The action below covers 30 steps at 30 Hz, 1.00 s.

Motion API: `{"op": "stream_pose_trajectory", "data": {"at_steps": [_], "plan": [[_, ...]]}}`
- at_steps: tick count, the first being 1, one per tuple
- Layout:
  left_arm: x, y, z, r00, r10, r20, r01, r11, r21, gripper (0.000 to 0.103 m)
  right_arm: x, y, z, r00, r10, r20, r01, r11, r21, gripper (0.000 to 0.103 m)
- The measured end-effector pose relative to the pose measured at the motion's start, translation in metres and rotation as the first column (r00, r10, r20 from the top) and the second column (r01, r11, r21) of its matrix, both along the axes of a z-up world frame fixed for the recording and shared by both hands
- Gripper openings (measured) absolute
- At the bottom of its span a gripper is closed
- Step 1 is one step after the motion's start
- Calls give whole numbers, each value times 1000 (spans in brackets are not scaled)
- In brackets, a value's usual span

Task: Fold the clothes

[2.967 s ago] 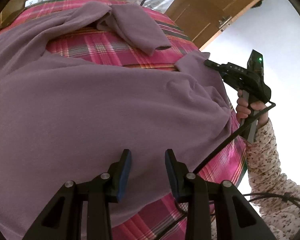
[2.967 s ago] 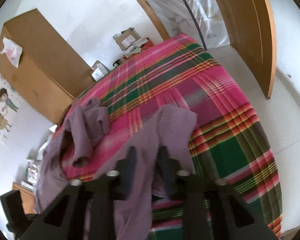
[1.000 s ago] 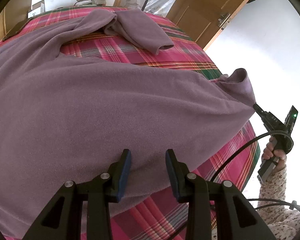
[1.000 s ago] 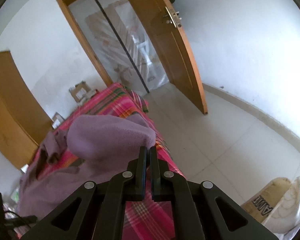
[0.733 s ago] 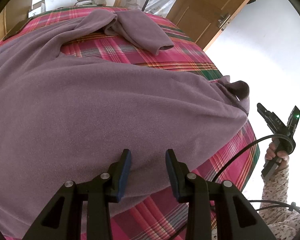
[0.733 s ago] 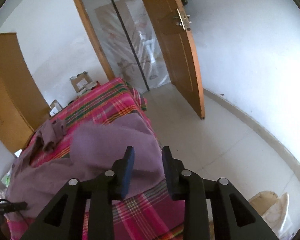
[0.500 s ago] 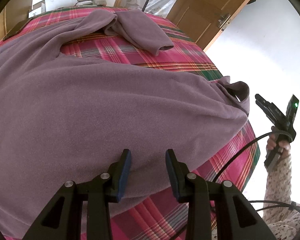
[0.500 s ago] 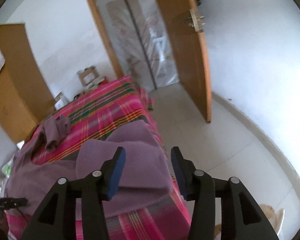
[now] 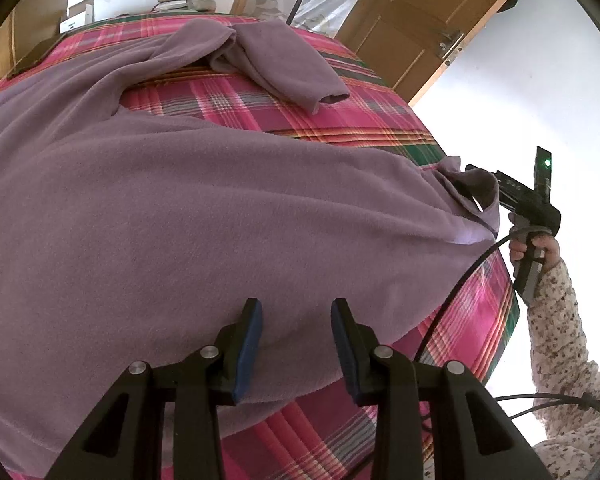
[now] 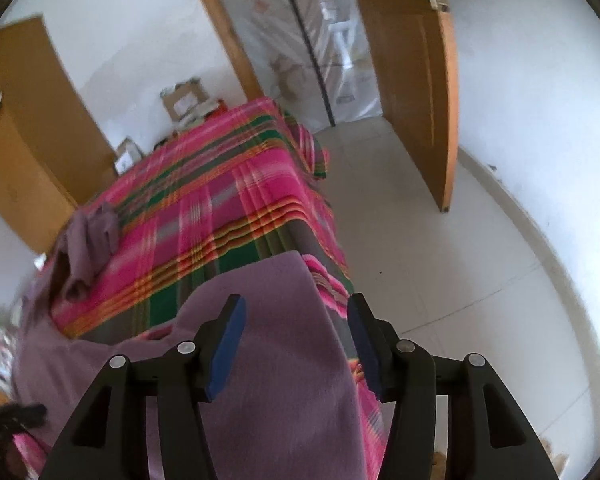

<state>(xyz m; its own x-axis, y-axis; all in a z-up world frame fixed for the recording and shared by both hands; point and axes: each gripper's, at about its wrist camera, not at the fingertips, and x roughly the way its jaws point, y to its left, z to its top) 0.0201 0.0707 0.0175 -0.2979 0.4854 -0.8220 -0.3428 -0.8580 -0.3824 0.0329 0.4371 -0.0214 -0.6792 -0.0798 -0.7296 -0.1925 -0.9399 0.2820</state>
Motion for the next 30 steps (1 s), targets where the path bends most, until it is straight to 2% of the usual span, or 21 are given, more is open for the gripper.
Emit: {"op": "stream_pose_trajectory", "data": {"at_steps": [7,9,12,15,17,20,23,30], "plan": [[-1,-1,0,1000,10,3,-10,1000,4,36,-22,-4,-10,998,17,58,-16,1000,-18,55],[-1,0,0,1000,12,3,-12,1000,3,36,-26,-9,-12,996,11,85,-12,1000,7,51],[-1,1,0,1000,14,1,-14,1000,1,36,-26,-14,-11,997,3,75,-6,999,38,45],[-1,1,0,1000,17,1,-17,1000,5,36,-22,-14,-8,998,-19,62,15,997,72,30],[0,1,0,1000,19,0,-19,1000,4,36,-18,-11,-6,998,-36,45,31,996,88,4],[1,1,0,1000,21,-3,-21,1000,-3,36,-12,-3,-1,999,-38,19,37,998,57,4],[0,1,0,1000,23,-2,-23,1000,-3,36,-7,3,3,998,-62,-7,63,995,74,4],[0,1,1,1000,21,-2,-21,1000,0,36,11,41,15,970,-227,-89,232,971,54,4]]}}
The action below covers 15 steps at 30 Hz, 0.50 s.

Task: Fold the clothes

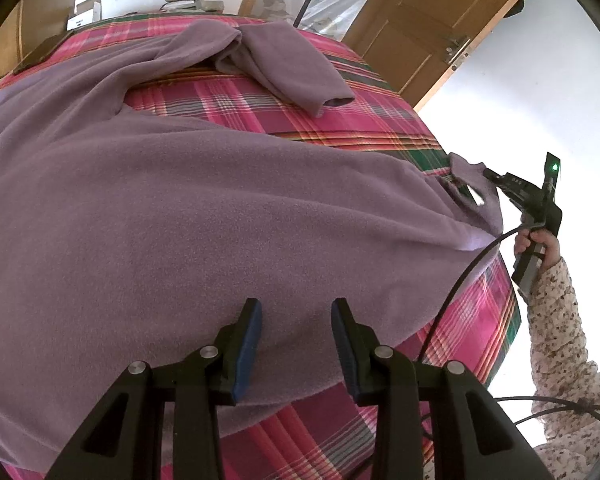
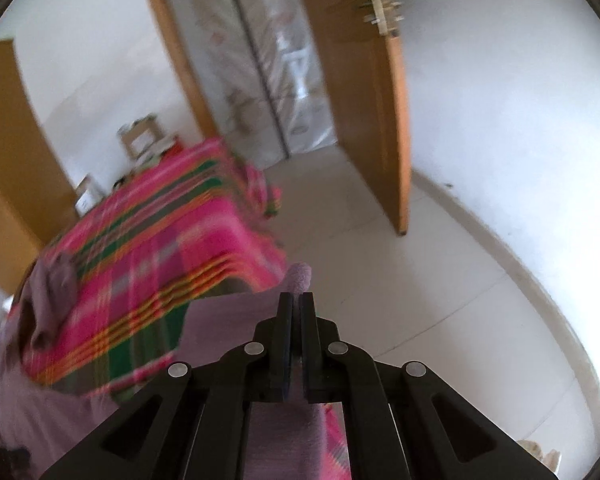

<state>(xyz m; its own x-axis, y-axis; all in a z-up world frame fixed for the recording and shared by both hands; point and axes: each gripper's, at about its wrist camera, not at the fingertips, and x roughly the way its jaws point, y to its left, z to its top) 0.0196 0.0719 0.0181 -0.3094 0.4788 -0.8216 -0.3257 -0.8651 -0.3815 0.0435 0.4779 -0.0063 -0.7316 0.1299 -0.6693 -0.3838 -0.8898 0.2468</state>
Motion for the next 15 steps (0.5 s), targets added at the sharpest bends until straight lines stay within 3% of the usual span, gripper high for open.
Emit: {"op": "stream_pose_trajectory", "data": {"at_steps": [10,15], "plan": [[-2,3,0,1000,-4,3,4,1000,10,37,15,47,-2,981,-194,-9,194,981,12,3],[-2,1,-1,1000,-4,5,4,1000,24,37,35,54,-4,972,-234,-6,234,972,5,3]]}}
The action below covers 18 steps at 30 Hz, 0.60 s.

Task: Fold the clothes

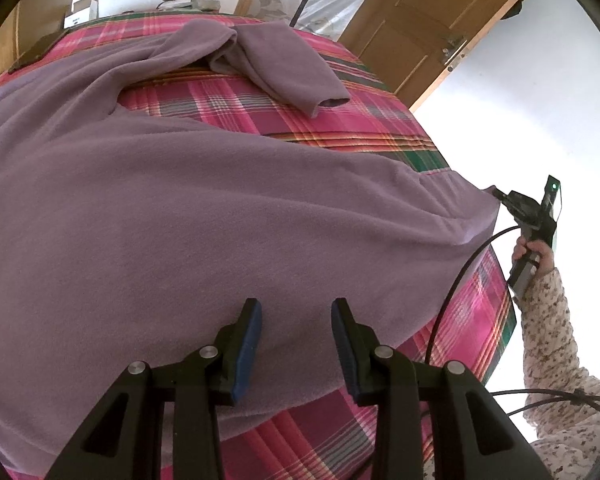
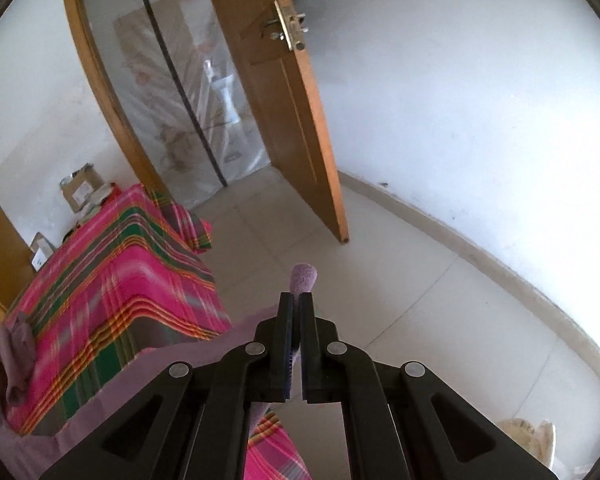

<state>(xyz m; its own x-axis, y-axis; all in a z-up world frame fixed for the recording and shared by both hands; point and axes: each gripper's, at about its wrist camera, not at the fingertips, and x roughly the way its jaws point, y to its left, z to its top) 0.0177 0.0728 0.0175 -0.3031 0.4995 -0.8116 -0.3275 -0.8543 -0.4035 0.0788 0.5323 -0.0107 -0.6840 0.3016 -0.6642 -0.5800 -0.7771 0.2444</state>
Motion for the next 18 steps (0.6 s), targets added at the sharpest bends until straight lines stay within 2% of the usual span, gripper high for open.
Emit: {"op": "stream_pose_trajectory", "data": {"at_steps": [5,18], "plan": [[2,-2,-1,1000,-4,0,4,1000,12,37,15,4,-2,998,-23,52,23,1000,6,3],[17,-19,2,1000,-2,-1,2,1000,28,37,39,9,-6,993,-77,85,79,997,-21,4]]}}
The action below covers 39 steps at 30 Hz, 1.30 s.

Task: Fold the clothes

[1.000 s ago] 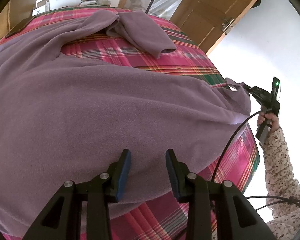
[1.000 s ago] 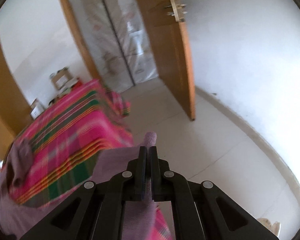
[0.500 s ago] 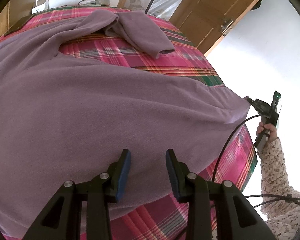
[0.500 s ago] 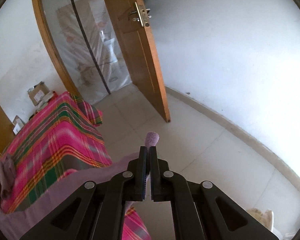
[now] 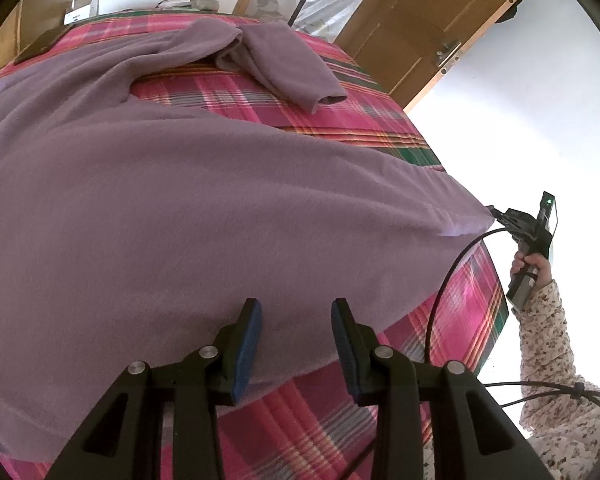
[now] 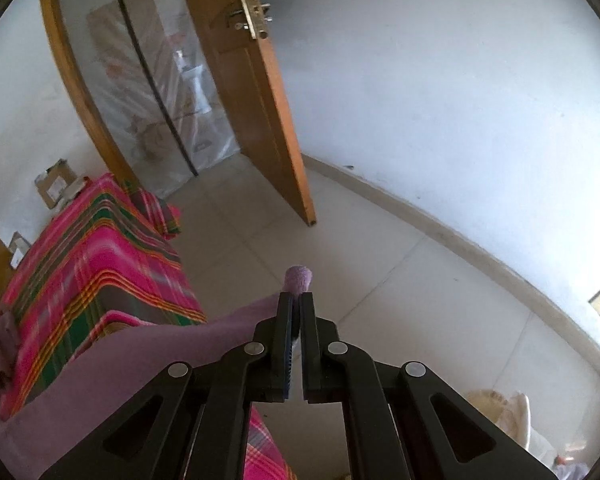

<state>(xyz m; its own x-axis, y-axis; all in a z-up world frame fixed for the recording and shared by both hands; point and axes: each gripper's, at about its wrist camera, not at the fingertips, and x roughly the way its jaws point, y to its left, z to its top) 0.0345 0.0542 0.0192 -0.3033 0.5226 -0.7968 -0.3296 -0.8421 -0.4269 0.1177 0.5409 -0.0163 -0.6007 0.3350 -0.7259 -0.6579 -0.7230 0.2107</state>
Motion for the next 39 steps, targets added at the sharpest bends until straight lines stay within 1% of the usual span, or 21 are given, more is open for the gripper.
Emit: {"op": "stream_pose_trajectory", "data": {"at_steps": [4,6,7,9,12,15,17,19,22,24,26,27,29,30,32,34,37,39], "plan": [[11,-18,3,999,35,-8,-35,999,3,37,13,-3,4,1000,-16,-4,15,1000,-15,5],[19,-31,6,998,60,-15,-60,998,11,37,20,-4,8,999,-44,-4,44,999,-3,6],[23,-37,7,997,73,-18,-72,997,13,37,25,-3,10,999,-48,-20,48,999,-19,8],[31,-52,9,994,105,-27,-105,994,11,37,34,-1,15,997,-55,-49,53,997,-49,10],[44,-81,14,985,169,-41,-168,986,18,37,47,-7,27,996,-29,-87,24,998,-54,10],[57,-110,18,970,239,-54,-237,971,27,37,58,-25,46,990,51,-128,-55,998,-29,13],[67,-129,21,958,280,-62,-279,960,26,37,65,-38,61,981,113,-157,-116,993,-11,18],[78,-148,23,945,321,-68,-320,947,20,37,70,-56,79,963,200,-182,-201,980,13,18],[91,-173,21,924,377,-59,-376,926,25,37,78,-86,104,931,308,-197,-297,951,82,22],[96,-189,18,908,418,-41,-416,908,44,37,82,-108,118,892,397,-216,-384,918,103,26],[98,-203,14,888,460,-17,-457,886,78,39,85,-135,127,835,507,-213,-491,862,130,28],[99,-209,12,880,476,-6,-473,876,91,40,88,-148,128,813,543,-212,-523,840,146,29],[98,-218,8,866,501,11,-499,861,103,41,92,-178,124,757,618,-212,-596,786,165,30],[97,-221,6,859,512,18,-511,854,104,41,91,-188,119,741,639,-207,-621,769,152,30],[95,-229,2,843,536,39,-537,837,105,41,89,-216,102,703,690,-172,-680,723,122,30],[98,-242,-1,802,594,57,-596,795,110,41,85,-248,80,652,748,-126,-741,664,105,30],[103,-260,-4,748,660,67,-664,741,102,41,76,-293,51,558,827,-72,-823,562,79,30],[106,-269,-5,725,684,76,-688,718,103,41,69,-320,37,493,869,-47,-866,495,68,30]]}}
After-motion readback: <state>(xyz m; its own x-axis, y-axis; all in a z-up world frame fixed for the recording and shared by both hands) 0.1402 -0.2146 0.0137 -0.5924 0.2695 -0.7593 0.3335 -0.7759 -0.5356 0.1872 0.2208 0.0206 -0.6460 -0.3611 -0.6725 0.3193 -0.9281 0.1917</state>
